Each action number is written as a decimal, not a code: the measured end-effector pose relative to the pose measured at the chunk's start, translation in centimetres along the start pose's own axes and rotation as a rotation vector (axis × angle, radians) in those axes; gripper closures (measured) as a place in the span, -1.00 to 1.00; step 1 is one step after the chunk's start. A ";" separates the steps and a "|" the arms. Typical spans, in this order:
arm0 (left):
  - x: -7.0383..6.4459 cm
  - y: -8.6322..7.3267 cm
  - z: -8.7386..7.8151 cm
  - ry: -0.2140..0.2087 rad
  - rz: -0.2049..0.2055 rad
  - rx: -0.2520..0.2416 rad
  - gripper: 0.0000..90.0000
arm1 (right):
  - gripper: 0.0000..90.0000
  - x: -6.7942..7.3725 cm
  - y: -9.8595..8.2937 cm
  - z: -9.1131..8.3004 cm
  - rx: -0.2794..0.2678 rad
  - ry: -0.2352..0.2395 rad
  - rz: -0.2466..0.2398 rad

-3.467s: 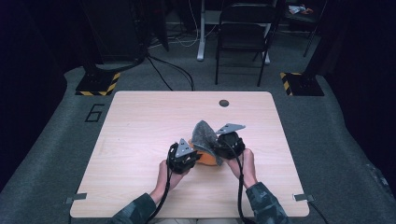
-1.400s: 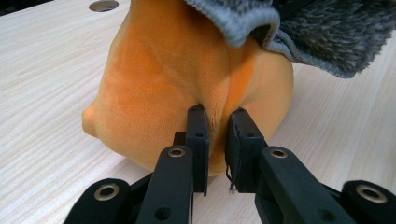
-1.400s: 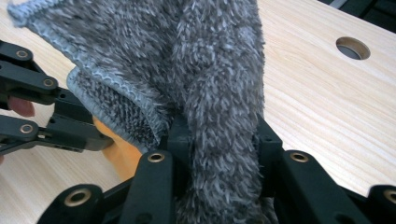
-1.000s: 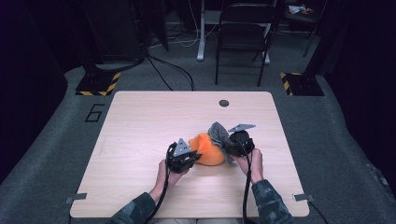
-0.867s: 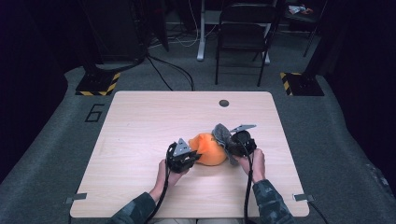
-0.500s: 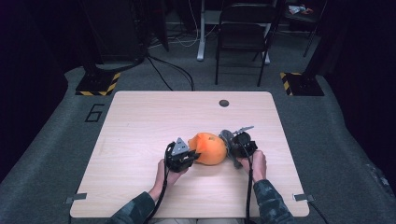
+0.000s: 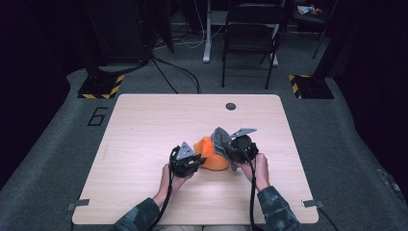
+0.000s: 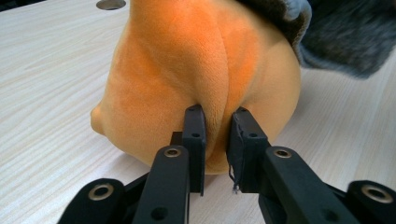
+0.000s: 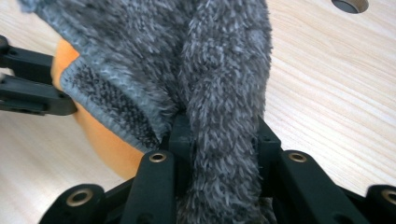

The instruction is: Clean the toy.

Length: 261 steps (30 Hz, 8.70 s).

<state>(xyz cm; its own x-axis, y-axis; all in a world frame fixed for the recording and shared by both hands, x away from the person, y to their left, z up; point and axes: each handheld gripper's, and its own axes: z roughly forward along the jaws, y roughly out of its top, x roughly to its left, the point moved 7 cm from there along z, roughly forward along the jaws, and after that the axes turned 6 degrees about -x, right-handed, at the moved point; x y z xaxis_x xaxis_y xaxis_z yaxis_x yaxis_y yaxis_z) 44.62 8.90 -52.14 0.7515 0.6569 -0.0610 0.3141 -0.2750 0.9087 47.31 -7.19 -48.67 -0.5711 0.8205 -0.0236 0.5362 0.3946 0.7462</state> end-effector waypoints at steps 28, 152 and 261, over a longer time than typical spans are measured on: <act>-1.1 0.9 -0.7 0.038 0.074 -0.017 0.84 | 0.53 1.5 3.0 -2.9 -0.166 0.010 -0.040; 0.3 -0.6 0.0 0.019 0.027 0.002 0.83 | 0.52 -4.8 -1.3 -0.4 0.038 -0.067 0.116; 0.6 -0.4 -0.2 0.038 0.014 0.020 0.82 | 0.55 -4.0 -0.1 -1.1 -0.022 -0.061 0.105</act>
<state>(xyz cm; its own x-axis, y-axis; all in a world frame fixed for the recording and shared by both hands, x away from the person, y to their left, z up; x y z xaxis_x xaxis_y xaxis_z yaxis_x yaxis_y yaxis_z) 44.84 9.51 -52.46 0.7330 0.6794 -0.0325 0.3159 -0.2977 0.9009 48.87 -10.94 -47.91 -0.4735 0.8807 0.0159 0.5770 0.2965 0.7610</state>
